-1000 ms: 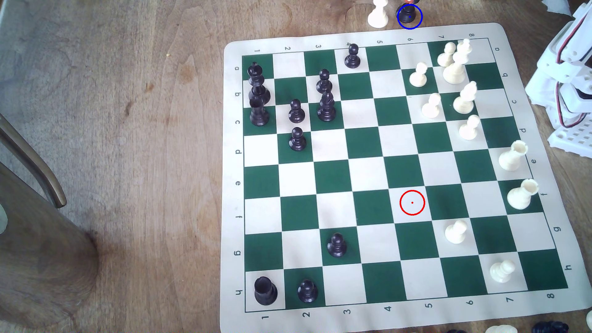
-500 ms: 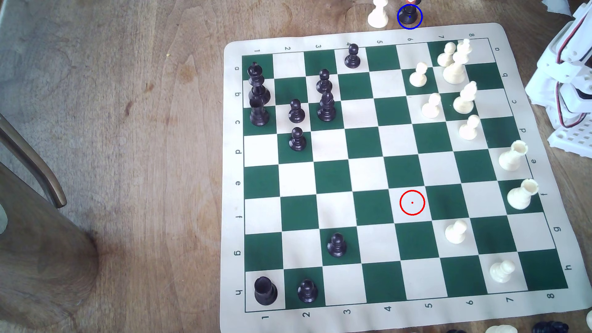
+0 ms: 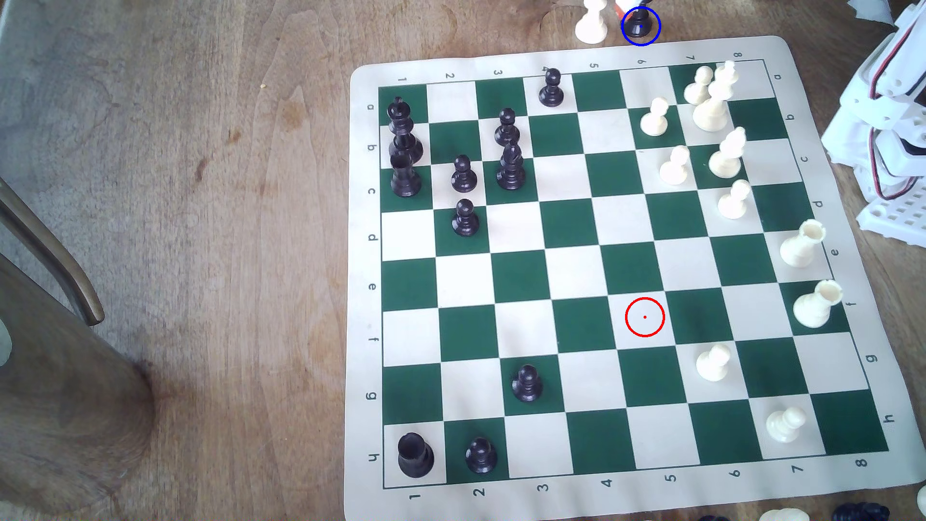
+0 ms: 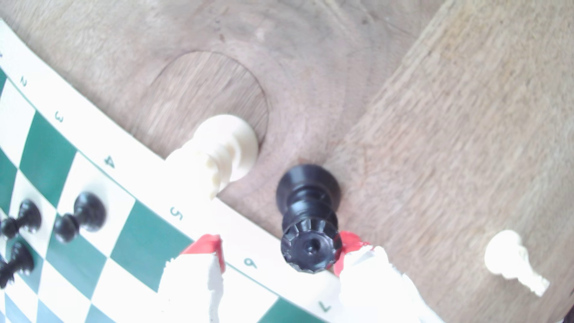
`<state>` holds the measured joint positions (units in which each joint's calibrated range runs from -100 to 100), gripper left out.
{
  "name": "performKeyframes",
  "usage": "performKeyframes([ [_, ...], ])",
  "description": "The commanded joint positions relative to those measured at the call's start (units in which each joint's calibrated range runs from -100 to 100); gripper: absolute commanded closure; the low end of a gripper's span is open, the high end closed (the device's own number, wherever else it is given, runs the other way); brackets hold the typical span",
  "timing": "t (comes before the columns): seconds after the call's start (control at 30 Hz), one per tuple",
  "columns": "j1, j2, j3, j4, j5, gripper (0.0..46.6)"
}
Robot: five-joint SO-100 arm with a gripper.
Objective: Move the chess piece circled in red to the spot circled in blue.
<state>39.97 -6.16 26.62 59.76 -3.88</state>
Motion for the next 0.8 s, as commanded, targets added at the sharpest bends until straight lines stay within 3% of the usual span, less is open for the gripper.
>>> performKeyframes([
  [0.0,0.66,-3.52,-1.05,-0.3,-0.05,26.8],
  [0.53,-0.35,-13.88,-1.96,5.51,0.0,28.2],
  [0.67,-3.72,-24.4,1.4,8.54,-0.54,27.4],
  [0.77,-9.43,-33.57,5.84,9.44,-1.66,26.6],
])
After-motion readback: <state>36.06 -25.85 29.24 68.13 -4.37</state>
